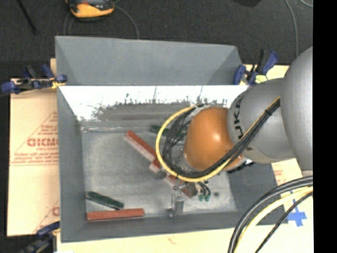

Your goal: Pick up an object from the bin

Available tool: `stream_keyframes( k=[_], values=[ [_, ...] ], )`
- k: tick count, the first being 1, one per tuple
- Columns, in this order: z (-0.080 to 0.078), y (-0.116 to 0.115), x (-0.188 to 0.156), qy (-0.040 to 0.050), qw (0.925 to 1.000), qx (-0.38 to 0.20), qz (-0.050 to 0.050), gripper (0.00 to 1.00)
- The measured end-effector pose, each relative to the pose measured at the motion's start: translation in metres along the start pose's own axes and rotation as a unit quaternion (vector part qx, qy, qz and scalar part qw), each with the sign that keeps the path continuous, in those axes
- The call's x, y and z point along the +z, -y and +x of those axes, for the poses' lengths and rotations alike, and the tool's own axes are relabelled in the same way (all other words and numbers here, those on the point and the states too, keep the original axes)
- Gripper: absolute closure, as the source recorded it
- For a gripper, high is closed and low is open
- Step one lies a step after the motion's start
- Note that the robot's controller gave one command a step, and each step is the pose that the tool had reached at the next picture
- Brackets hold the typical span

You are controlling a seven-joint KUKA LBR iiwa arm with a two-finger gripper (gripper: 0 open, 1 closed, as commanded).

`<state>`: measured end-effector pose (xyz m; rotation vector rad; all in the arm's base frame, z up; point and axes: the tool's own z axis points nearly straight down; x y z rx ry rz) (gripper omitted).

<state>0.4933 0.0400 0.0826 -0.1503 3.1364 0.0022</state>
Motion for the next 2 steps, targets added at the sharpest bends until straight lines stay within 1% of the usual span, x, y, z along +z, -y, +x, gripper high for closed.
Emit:
stream_keyframes(
  k=[1,2],
  values=[
    [-0.025,0.001,-0.009,-0.0024,0.9988,0.048,0.000,0.00],
    [-0.038,0.002,-0.012,-0.0008,0.9976,0.069,0.000,0.00]
  ],
)
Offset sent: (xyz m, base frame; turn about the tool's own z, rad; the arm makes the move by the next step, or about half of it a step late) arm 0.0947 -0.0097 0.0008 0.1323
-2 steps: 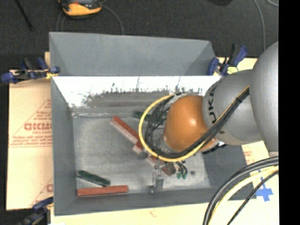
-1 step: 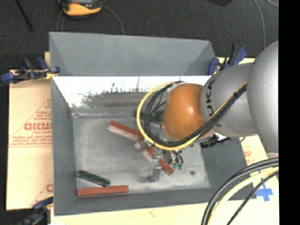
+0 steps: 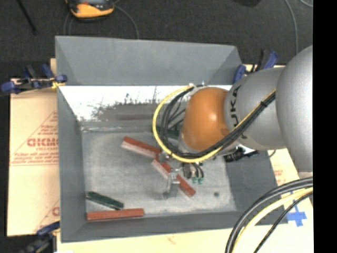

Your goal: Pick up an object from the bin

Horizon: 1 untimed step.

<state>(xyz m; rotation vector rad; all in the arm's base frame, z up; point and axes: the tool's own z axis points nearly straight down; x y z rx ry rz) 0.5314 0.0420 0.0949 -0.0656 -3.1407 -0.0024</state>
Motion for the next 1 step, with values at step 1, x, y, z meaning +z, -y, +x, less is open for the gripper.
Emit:
stream_keyframes(
  k=[1],
  values=[
    [-0.0078,0.0020,0.0032,0.0053,0.9999,0.016,0.000,0.00]
  ],
)
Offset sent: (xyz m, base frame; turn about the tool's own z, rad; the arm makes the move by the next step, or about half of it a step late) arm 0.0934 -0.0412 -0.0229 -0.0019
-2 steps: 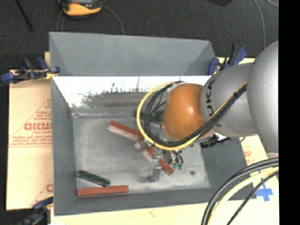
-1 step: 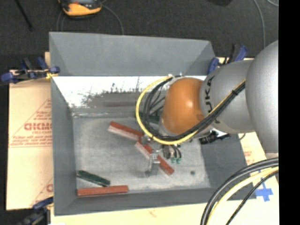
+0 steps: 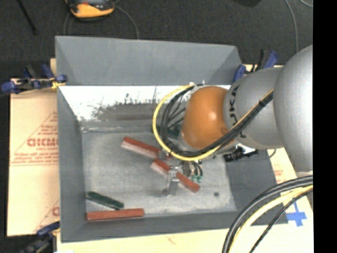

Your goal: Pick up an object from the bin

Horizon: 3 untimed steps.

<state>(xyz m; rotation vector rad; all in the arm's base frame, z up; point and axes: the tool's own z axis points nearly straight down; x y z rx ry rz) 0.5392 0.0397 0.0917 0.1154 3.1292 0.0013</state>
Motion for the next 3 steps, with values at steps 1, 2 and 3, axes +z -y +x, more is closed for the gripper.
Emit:
stream_keyframes(
  k=[1,2,3],
  values=[
    [-0.091,0.034,0.018,-0.0010,0.9999,-0.016,0.001,1.00],
    [-0.091,0.034,0.018,-0.0010,0.9999,-0.016,0.001,1.00],
    [-0.053,0.066,-0.101,-0.0029,0.9995,-0.032,0.001,1.00]
  ],
)
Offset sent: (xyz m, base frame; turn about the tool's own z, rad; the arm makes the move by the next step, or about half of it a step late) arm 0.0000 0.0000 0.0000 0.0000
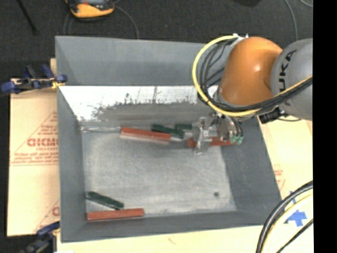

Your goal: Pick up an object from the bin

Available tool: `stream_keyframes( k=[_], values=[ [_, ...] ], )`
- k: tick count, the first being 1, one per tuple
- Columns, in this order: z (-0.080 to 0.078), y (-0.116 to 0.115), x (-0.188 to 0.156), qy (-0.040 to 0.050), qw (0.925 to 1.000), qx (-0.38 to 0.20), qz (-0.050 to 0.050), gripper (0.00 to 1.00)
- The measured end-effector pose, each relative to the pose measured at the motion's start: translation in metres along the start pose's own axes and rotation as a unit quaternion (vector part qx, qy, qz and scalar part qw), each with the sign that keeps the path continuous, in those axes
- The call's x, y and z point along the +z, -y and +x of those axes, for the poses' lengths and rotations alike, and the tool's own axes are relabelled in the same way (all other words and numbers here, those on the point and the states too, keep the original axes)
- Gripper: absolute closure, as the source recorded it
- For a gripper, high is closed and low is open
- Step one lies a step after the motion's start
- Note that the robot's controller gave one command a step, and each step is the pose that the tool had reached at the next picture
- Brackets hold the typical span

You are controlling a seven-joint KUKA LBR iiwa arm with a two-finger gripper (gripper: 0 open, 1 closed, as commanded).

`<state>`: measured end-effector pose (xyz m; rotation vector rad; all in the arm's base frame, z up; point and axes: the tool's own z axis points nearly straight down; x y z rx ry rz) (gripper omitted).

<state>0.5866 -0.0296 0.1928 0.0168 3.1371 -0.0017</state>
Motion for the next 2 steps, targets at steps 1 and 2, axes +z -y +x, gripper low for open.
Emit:
stream_keyframes(
  k=[1,2],
  values=[
    [0.000,0.000,0.000,-0.0003,1.0000,0.000,0.000,1.00],
    [0.021,0.089,-0.147,0.0032,0.9914,-0.131,0.002,1.00]
  ],
)
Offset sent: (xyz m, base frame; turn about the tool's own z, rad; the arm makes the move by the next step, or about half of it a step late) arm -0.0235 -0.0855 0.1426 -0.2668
